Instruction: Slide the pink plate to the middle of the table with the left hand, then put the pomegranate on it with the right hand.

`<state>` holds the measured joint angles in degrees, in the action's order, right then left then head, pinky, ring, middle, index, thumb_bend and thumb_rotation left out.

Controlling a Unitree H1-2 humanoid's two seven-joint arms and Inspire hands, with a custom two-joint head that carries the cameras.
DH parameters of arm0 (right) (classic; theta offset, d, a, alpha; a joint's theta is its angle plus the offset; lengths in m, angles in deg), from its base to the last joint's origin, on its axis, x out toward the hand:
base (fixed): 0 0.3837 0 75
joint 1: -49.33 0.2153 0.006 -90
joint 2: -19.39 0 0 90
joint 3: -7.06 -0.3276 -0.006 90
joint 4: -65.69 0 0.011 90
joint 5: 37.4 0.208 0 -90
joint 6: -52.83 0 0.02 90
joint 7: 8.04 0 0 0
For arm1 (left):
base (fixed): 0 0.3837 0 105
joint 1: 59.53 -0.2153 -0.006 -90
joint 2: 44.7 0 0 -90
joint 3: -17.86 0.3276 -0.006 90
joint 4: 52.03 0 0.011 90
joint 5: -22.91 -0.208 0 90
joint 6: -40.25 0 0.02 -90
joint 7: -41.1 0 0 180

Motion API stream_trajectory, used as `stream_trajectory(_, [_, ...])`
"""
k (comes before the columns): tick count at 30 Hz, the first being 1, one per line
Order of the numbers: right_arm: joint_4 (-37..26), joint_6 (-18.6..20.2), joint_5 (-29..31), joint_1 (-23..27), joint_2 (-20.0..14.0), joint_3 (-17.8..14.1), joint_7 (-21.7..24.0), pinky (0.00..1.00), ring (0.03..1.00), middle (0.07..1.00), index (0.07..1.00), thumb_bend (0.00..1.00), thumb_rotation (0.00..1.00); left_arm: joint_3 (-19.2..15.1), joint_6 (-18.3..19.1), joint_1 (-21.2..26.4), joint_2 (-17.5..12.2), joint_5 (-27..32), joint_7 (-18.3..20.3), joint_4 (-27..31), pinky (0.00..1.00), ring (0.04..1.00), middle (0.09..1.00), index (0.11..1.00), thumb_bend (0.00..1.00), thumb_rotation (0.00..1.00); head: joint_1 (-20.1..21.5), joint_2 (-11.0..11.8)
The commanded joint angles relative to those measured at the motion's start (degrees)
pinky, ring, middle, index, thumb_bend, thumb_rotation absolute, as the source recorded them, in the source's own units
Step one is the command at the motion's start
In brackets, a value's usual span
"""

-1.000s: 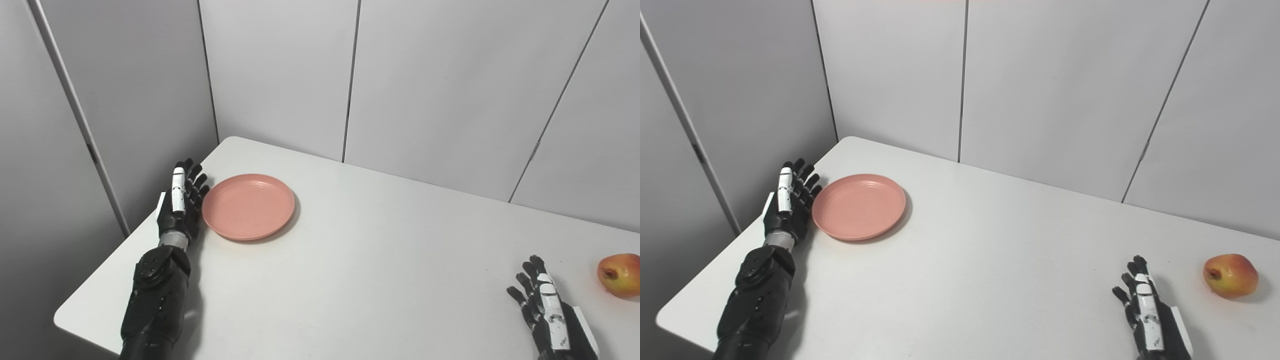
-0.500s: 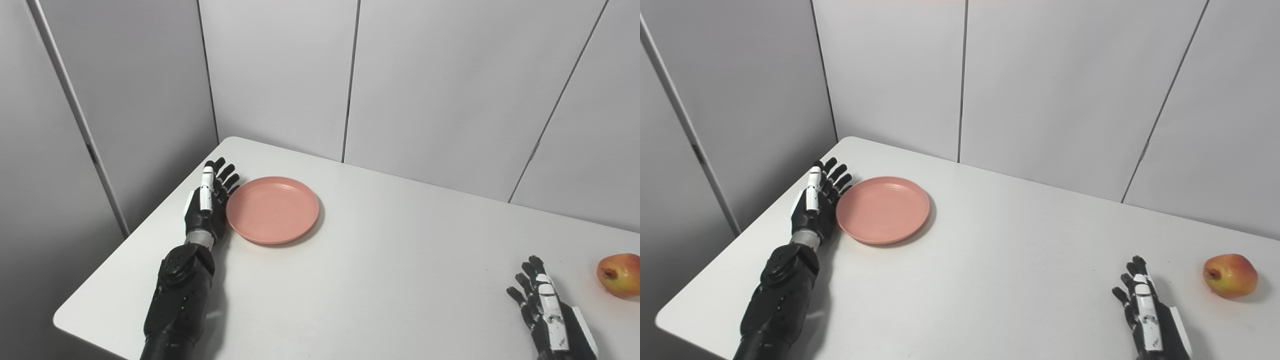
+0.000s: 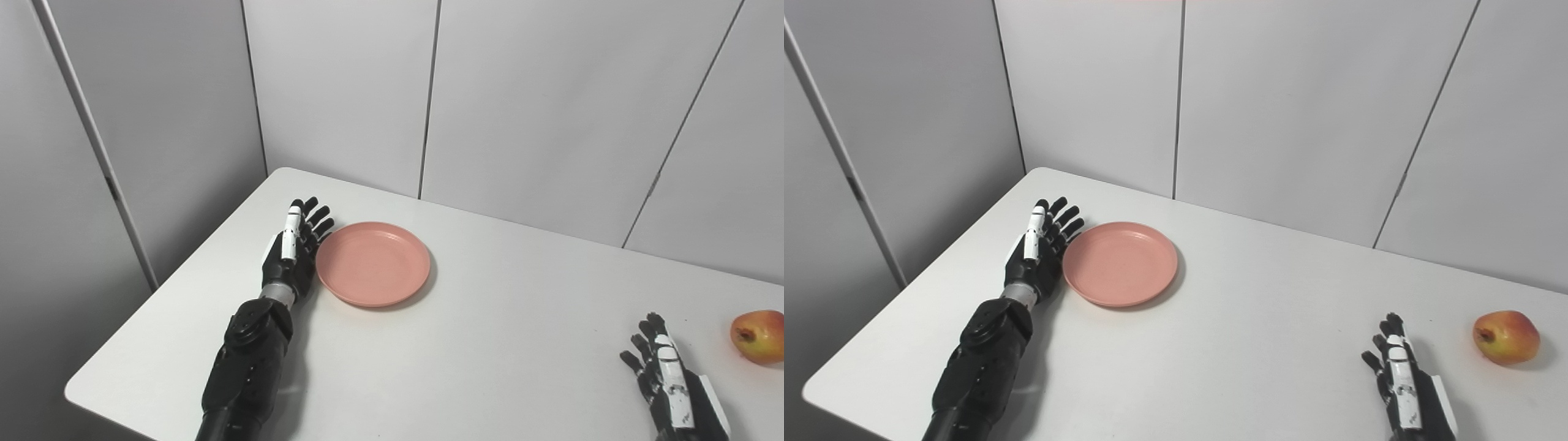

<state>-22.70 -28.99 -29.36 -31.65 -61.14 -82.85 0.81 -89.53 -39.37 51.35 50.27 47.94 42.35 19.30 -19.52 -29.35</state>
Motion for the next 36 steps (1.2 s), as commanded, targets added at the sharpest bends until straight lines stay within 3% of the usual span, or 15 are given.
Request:
stream_trajectory(1, [-1.5,-0.3,-0.5,1.2,0.2,0.2,-0.3,1.0,0.997,0.998,0.995,0.15,1.0,1.0,2.3,0.9,0.6,0.0,0.8,-0.3,0.92,0.911,0.915,0.91,0.38,1.0,0.0,-0.1])
stream_trajectory(17, [-2.4,0.8,-2.1,1.4,1.0,0.6,-0.8,1.0,0.987,0.991,0.987,0.19,1.0,8.2,4.5,1.9,4.5,-2.3,2.6,0.6,0.92,0.916,0.918,0.916,0.39,1.0,3.8,-2.1])
stream_trajectory(23, [-2.9,0.6,-2.1,2.0,0.8,0.4,-1.1,1.0,0.992,0.996,0.995,0.2,1.0,10.1,5.0,1.1,7.0,-3.2,2.5,1.3,0.89,0.893,0.899,0.894,0.39,1.0,5.5,-2.8])
stream_trajectory(36, [-6.0,4.3,-2.2,2.1,1.8,0.6,-2.2,1.0,0.989,0.995,0.996,0.21,1.0,16.6,6.1,-2.5,11.9,-7.3,3.4,6.5,0.86,0.883,0.891,0.885,0.4,1.0,9.4,-5.0])
